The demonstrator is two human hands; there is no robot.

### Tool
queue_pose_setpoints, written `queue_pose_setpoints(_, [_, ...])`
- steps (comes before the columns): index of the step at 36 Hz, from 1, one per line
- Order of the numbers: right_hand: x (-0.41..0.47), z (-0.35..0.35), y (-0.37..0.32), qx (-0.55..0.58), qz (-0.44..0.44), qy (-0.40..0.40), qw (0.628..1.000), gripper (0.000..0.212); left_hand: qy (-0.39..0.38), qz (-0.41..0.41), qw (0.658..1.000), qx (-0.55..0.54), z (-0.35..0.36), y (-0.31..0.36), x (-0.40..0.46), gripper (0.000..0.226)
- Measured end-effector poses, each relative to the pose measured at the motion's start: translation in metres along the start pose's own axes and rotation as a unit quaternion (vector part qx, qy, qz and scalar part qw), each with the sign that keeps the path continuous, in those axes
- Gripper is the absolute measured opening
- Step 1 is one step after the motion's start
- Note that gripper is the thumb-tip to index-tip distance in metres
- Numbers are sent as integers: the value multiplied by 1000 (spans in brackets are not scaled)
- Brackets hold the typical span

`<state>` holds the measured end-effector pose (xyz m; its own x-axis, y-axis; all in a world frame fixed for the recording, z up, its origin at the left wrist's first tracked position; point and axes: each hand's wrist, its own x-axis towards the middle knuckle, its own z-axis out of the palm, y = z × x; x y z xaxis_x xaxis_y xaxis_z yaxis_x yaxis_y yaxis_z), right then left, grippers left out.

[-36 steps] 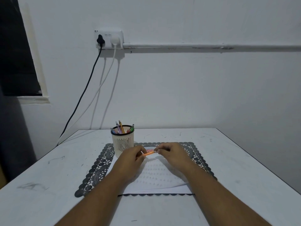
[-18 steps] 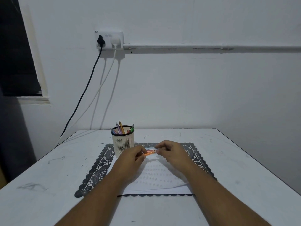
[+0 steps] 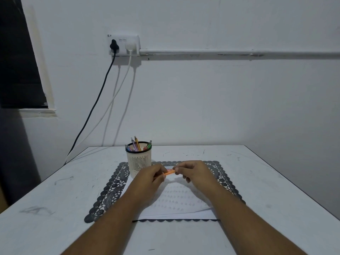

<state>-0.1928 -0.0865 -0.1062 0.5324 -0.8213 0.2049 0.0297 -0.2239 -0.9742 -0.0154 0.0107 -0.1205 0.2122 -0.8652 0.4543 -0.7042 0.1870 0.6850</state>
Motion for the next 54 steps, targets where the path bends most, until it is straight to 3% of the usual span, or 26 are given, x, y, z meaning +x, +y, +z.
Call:
queue_pose_setpoints(10, [4, 11, 3, 109, 17, -2, 994, 8, 29, -43, 991, -122, 10, 8, -1, 18])
queue_pose_setpoints(16, [10, 6, -1, 192, 0, 49, 980, 8, -2, -63, 997, -42, 6, 2, 0, 17])
queue_pose_setpoints(23, [8, 12, -6, 293, -11, 18, 956, 16, -50, -60, 997, 8, 7, 2, 1, 16])
queue_pose_setpoints(32, [8, 23, -10, 425, -10, -41, 904, 33, -53, -54, 997, -30, 9, 1, 0, 18])
queue_pose_setpoints(41, [9, 14, -8, 477, -1, -18, 879, 40, -61, -44, 996, -55, 8, 2, -1, 16])
queue_pose_setpoints(54, [8, 13, -10, 479, 2, -13, 878, 29, -64, -27, 997, -28, 9, 0, 0, 17])
